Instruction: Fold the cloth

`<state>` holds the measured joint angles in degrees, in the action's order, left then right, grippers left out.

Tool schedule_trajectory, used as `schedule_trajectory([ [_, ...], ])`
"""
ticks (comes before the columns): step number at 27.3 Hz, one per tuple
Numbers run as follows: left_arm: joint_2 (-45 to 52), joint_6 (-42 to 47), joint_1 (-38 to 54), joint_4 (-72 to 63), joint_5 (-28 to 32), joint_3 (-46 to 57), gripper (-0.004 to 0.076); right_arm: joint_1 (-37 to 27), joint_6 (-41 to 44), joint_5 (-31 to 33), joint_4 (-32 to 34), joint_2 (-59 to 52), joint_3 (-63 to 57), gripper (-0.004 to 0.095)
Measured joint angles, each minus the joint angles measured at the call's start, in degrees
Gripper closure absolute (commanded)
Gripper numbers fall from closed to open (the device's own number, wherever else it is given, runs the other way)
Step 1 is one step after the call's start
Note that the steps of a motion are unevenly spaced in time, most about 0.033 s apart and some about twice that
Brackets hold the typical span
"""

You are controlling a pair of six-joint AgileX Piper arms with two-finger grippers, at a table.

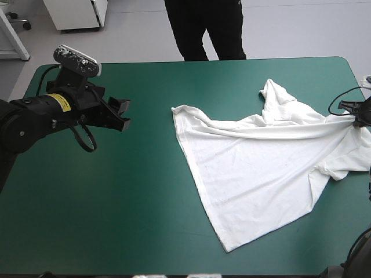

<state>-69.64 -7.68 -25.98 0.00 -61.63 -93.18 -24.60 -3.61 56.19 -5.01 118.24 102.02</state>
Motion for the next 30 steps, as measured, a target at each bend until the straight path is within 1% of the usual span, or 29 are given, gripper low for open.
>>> schedule_trajectory([
  [1,0.0,0.0,0.0,0.0,0.0,0.0,0.0267,0.0,-0.8,0.6,-0.6,-0.1,0.3,0.0273],
  [2,0.0,0.1,0.0,0.0,-0.2,0.0,0.0267,-0.2,-1.2,1.3,-0.9,-0.5,0.4,0.0199],
  [3,0.0,0.1,0.0,0.0,-0.5,0.0,0.0267,-0.4,-1.4,1.7,-0.9,-1.0,0.4,0.016],
  [4,0.0,0.1,0.0,0.0,-0.8,0.0,0.0267,-0.7,-1.5,2.1,-1.0,-1.5,0.4,0.0141],
  [6,0.0,0.1,0.0,0.0,-2.4,0.0,0.0266,-1.4,-2.0,3.2,-1.5,-3.8,0.4,0.0158],
  [10,0.0,0.1,0.0,1.4,-6.7,0.0,0.0266,-3.6,-7.0,8.1,-8.6,-12.1,0.4,0.0222],
  [13,0.0,0.1,0.0,4.4,-8.2,0.0,0.0266,-3.2,-9.7,11.6,-14.3,-18.8,0.4,0.0233],
  [15,0.0,0.1,0.0,6.5,-8.3,0.0,0.0266,-1.5,-11.0,13.6,-16.5,-24.0,0.4,0.0233],
  [19,0.0,0.1,0.0,8.5,-7.2,0.0,0.0266,6.2,-11.6,14.7,-16.1,-34.2,-1.8,0.0233],
  [22,-0.3,0.1,0.0,10.2,-5.4,0.0,0.0266,15.0,-11.6,15.3,-13.8,-42.4,-6.5,0.0233],
  [26,-3.1,0.1,0.0,11.4,-5.5,-1.3,0.0266,26.9,-9.6,15.4,-9.1,-50.9,-14.4,0.0233],
  [30,-7.1,-0.2,0.0,11.3,-5.6,-2.9,0.0266,33.6,-8.6,15.4,-7.7,-55.4,-19.7,0.0233],
])
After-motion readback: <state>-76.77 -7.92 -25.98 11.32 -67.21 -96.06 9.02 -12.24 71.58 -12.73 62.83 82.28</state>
